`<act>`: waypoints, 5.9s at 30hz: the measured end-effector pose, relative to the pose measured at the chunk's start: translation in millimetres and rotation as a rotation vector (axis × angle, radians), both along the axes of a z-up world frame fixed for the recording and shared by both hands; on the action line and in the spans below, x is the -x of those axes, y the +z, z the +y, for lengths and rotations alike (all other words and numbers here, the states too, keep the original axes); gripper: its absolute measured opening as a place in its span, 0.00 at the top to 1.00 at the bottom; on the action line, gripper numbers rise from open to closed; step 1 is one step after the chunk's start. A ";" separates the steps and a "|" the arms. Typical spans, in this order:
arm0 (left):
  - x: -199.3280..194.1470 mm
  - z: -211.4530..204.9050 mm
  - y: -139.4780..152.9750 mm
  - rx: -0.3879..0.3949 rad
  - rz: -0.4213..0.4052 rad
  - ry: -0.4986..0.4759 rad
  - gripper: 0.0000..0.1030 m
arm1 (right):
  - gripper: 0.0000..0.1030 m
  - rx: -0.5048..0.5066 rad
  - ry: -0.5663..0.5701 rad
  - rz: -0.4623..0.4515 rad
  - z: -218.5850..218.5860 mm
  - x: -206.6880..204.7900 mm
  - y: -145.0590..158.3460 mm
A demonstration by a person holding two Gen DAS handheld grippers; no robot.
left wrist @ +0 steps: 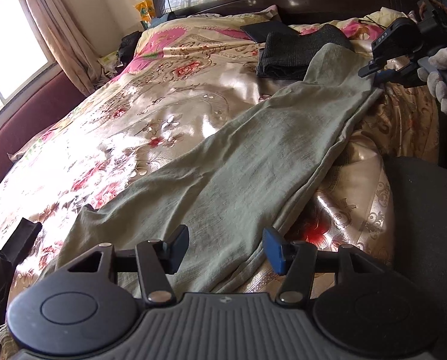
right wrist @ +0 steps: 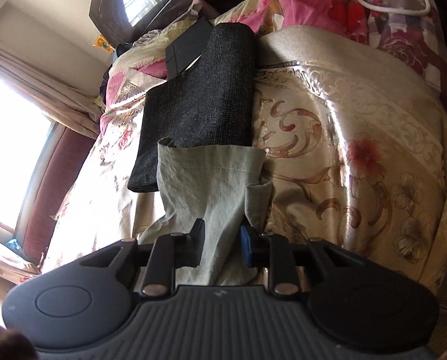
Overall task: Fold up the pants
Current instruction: 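Hold the pants leg end with the right gripper beside the black cloth, then lift the pants leg end with the right gripper and fold it back over the pants, then lower the folded leg onto the pants stack and open the right gripper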
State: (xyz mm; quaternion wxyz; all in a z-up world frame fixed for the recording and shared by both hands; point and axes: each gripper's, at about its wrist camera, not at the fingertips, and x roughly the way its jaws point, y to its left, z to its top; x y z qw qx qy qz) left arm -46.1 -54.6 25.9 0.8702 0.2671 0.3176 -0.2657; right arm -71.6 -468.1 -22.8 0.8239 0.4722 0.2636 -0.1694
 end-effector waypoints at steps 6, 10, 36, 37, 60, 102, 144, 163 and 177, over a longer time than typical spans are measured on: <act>0.2 -0.8 0.9 -0.002 -0.003 -0.010 0.34 | 0.97 -0.149 -0.031 -0.159 -6.1 35.3 16.3; 0.1 -4.5 -3.1 -0.008 0.009 -0.022 0.34 | 0.97 -0.100 -0.028 -0.095 -8.1 31.5 11.1; 6.7 -0.6 -4.7 -0.017 -0.018 -0.026 0.32 | 0.68 -0.146 -0.060 -0.035 6.5 37.6 -0.7; 5.4 0.3 -5.1 -0.005 -0.005 -0.028 0.32 | 0.68 -0.151 -0.055 -0.034 8.8 42.9 0.2; -9.2 -14.6 0.0 0.097 0.032 -0.027 0.32 | 0.56 -0.118 -0.101 -0.025 15.7 -14.9 -26.1; -24.0 147.5 -12.3 0.333 0.115 0.383 0.31 | 0.96 0.298 0.995 -0.151 396.2 -161.9 97.1; 47.7 259.1 -4.9 0.574 0.178 0.558 0.21 | 0.77 0.779 1.895 -0.274 586.1 -110.3 78.9; 13.3 283.8 -2.3 0.648 0.173 0.659 0.21 | 0.73 0.295 1.947 0.162 580.7 -239.0 15.6; 2.3 282.7 -2.2 0.678 0.138 0.686 0.21 | 0.92 0.449 1.993 -0.101 636.8 -253.5 60.9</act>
